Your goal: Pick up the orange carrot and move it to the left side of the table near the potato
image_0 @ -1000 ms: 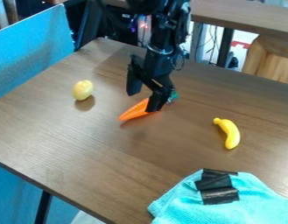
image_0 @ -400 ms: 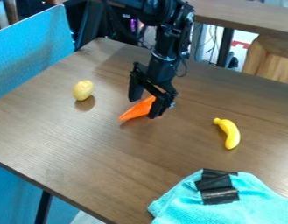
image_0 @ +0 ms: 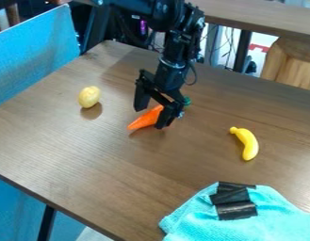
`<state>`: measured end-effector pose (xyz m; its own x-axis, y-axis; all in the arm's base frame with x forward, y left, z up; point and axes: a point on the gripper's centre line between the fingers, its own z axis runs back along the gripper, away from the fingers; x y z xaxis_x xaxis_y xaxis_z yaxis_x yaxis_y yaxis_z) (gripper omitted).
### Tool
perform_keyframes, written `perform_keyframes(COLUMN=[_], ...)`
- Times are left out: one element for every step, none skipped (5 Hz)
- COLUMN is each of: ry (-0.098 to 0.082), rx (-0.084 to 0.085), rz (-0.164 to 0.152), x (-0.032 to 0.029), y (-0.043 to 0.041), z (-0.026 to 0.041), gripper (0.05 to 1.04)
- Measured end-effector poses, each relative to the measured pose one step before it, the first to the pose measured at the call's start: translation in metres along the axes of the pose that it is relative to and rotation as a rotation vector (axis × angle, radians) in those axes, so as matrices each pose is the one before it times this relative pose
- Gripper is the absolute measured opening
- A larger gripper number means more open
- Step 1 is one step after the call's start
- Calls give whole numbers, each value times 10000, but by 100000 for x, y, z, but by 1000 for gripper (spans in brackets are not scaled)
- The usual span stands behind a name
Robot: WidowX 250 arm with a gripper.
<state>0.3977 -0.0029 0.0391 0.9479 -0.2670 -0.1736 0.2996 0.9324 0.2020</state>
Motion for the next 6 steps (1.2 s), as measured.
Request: perform_keyframes(ry=[-101, -15, -258, -74, -20, -328], rx=[8, -187, -418, -350, -155, -182], rz=[116, 153, -122, 138, 23, 279], x=[326, -99, 116, -98, -317, -906], y=[400, 693, -285, 310, 5, 205], z=[-465, -531, -412, -84, 19, 1420], gripper=[978, 839, 559, 485, 485, 485])
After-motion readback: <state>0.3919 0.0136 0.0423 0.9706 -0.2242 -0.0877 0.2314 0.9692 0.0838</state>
